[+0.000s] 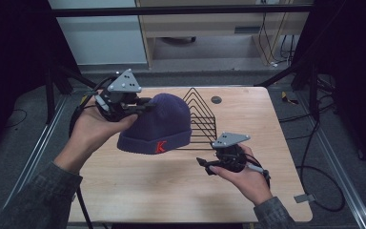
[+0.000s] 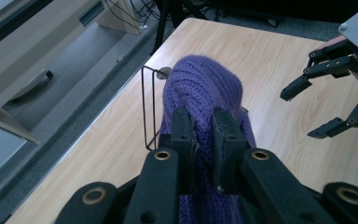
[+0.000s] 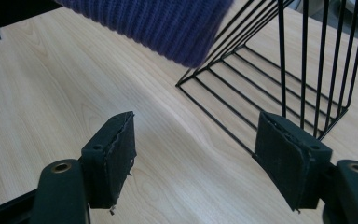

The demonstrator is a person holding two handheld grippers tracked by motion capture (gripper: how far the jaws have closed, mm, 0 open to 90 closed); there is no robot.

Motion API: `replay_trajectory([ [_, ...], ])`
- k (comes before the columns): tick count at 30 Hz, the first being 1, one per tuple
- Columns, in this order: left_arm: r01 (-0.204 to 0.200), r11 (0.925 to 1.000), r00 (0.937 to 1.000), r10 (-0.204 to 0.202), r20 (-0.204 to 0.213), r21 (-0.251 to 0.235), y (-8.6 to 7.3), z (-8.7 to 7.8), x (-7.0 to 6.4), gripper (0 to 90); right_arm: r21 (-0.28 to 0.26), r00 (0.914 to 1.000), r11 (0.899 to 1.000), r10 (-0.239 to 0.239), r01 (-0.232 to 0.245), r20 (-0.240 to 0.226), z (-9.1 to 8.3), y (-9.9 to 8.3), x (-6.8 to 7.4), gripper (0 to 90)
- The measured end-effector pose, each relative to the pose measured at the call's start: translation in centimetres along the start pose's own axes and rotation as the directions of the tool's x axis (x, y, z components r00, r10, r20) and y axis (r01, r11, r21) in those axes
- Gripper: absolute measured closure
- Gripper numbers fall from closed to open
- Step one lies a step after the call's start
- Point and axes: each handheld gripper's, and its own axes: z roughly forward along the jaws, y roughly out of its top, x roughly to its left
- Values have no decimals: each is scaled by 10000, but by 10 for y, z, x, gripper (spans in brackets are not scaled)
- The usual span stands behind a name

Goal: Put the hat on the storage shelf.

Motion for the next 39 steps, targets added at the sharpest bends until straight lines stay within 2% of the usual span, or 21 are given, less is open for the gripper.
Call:
replay_trajectory([
  [8, -1, 9995, 10000, 1, 2, -310, 18, 0, 2, 803, -219, 10000, 9997, -78, 77, -47, -6, 16, -2, 310],
  [13, 6, 9994, 10000, -6, -3, -345, 25, 3, 3, 804, -317, 10000, 9995, -80, 79, -49, -8, 23, -5, 327],
  [31, -179, 9989, 9998, 184, 98, -432, 39, 10, -4, 804, -513, 9998, 9987, -9, -2, -214, -8, 31, -8, 333],
  [39, -279, 9984, 9995, 285, 119, -500, 44, 9, -6, 804, -611, 9992, 9977, 262, -279, -293, -7, 39, -25, 319],
])
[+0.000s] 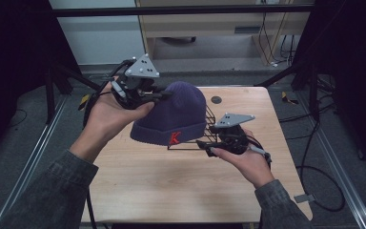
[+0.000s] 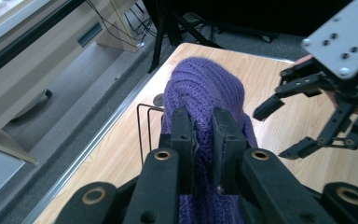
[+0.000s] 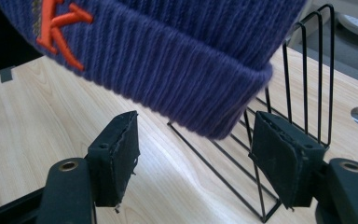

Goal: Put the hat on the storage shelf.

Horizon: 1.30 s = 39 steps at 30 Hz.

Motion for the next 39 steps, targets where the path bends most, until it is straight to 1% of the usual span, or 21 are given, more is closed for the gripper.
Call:
replay_trajectory([
  [3, -52, 10000, 10000, 52, 1, -53, 3, 0, -1, 804, 27, 10000, 10000, -37, 37, 0, 2, 7, -9, 316],
  [7, -140, 9998, 9999, 140, 4, -117, 8, 2, -2, 804, -36, 9996, 9999, 126, -127, -244, 4, 16, -20, 320],
  [8, -165, 9998, 9999, 165, 13, -129, 9, 2, -1, 804, -15, 9992, 9998, 201, -201, -340, 4, 18, -23, 337],
  [10, -180, 9997, 9998, 180, 36, -188, 10, 5, -1, 804, 21, 9980, 9997, 251, -250, -578, 6, 21, -27, 434],
  [11, -191, 9996, 9998, 191, 18, -195, 11, 6, 0, 804, 8, 9979, 9999, 148, -147, -624, 7, 22, -29, 481],
  [12, -175, 9996, 9998, 175, 10, -218, 11, 8, 1, 803, 0, 9974, 9999, 133, -133, -715, 7, 22, -30, 541],
  [13, -174, 9996, 9998, 173, -24, -216, 11, 9, 3, 803, -1, 9971, 10000, 53, -54, -756, 6, 24, -33, 636],
  [14, -130, 9996, 9999, 129, -45, -238, 12, 11, 5, 803, -1, 9971, 10000, 53, -54, -756, 6, 24, -33, 636],
  [15, -94, 9996, 9999, 92, -82, -267, 12, 13, 8, 803, -64, 9978, 9999, 72, -77, -665, 4, 26, -37, 695],
  [16, -78, 9995, 9999, 75, -120, -291, 13, 14, 11, 803, -64, 9978, 9999, 72, -77, -665, 4, 26, -37, 695],
  [19, 5, 9989, 9997, -15, -227, -467, 17, 17, 21, 803, -157, 9984, 9999, 8, -17, -570, -3, 33, -46, 727],
  [20, 31, 9987, 9997, -44, -261, -500, 18, 17, 24, 802, -163, 9988, 9998, -68, 60, -488, -8, 40, -52, 733],
  [21, 46, 9985, 9995, -64, -316, -549, 20, 18, 28, 802, -163, 9988, 9998, -68, 60, -488, -8, 40, -52, 733],
  [24, 113, 9977, 9988, -144, -460, -668, 24, 22, 38, 802, -161, 9996, 9996, -218, 215, -203, -14, 50, -61, 736],
  [25, 144, 9973, 9986, -180, -498, -716, 25, 24, 41, 802, -131, 9998, 9997, -217, 217, 3, -15, 56, -68, 736],
  [26, 162, 9969, 9983, -203, -538, -766, 27, 26, 44, 802, -131, 9998, 9997, -217, 217, 3, -15, 56, -68, 736],
  [29, 205, 9969, 9980, -250, -587, -758, 29, 31, 51, 801, -91, 9995, 9998, -189, 191, 241, -15, 63, -77, 736],
  [33, 336, 9962, 9972, -388, -638, -801, 32, 41, 57, 800, 80, 9984, 9998, -205, 201, 520, -10, 67, -83, 735],
  [34, 403, 9953, 9970, -458, -619, -883, 33, 44, 58, 800, 115, 9981, 9998, -198, 192, 579, -8, 67, -84, 735],
  [38, 394, 9955, 9970, -450, -632, -866, 34, 52, 60, 799, 225, 9967, 9996, -174, 157, 792, -4, 66, -89, 735],
  [39, 453, 9944, 9969, -512, -601, -957, 35, 55, 60, 799, 186, 9965, 9997, -161, 146, 822, -3, 66, -90, 735],
])
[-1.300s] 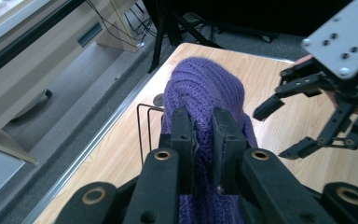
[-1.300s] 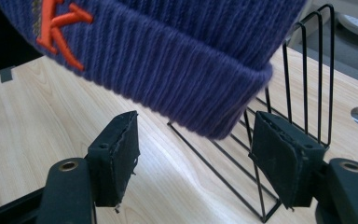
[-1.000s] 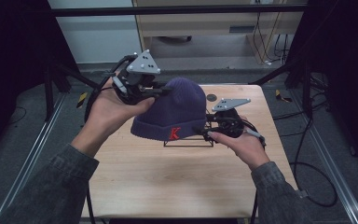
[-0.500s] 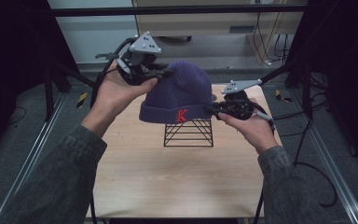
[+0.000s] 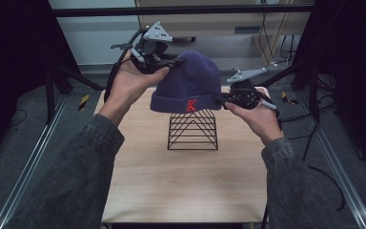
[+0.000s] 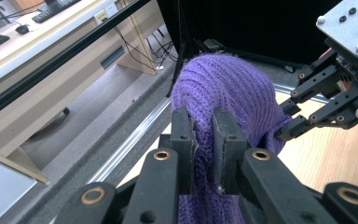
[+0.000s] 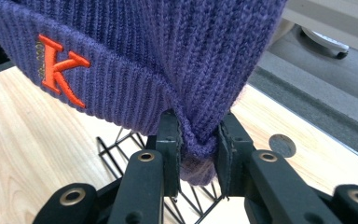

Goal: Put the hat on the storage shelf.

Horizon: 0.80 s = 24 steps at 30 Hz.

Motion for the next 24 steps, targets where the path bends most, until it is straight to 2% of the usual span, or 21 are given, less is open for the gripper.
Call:
replay_trajectory([
  [8, 272, 9996, 9996, -272, -98, -33, -1, 13, 4, 798, -32, 9991, 9996, 285, -284, 310, 1, -3, -11, 735],
  [13, 340, 9993, 9993, -342, -151, -134, 1, 21, 5, 798, -52, 9981, 9995, 304, -302, 536, 4, -5, -13, 734],
  [19, 276, 9996, 9995, -276, -152, -3, -3, 30, 2, 798, 88, 9978, 9993, 361, -366, 554, 6, -11, -15, 733],
  [24, 318, 9993, 9995, -317, -97, 169, -12, 39, 1, 796, 298, 9979, 9987, 386, -402, 510, 8, -21, -14, 732],
])
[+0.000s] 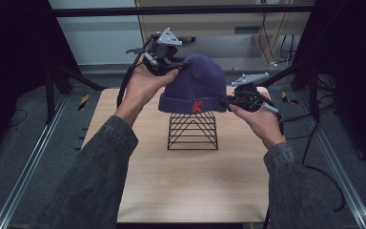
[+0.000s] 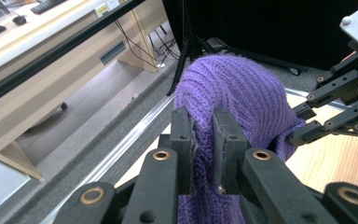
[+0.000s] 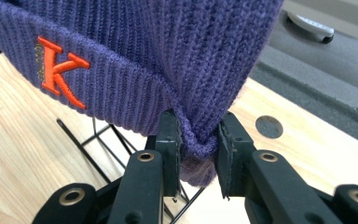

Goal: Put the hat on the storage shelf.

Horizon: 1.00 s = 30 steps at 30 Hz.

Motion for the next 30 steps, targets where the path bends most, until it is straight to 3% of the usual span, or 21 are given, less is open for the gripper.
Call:
replay_trajectory([
  [8, 137, 9999, 9999, -137, 89, 74, -12, 16, 1, 796, 304, 9999, 9995, 94, -91, -89, 9, -12, 0, 730],
  [30, 372, 9992, 9991, -375, 193, 157, -38, 23, 1, 794, 635, 9996, 9979, -74, 90, -257, 14, -27, 8, 726],
])
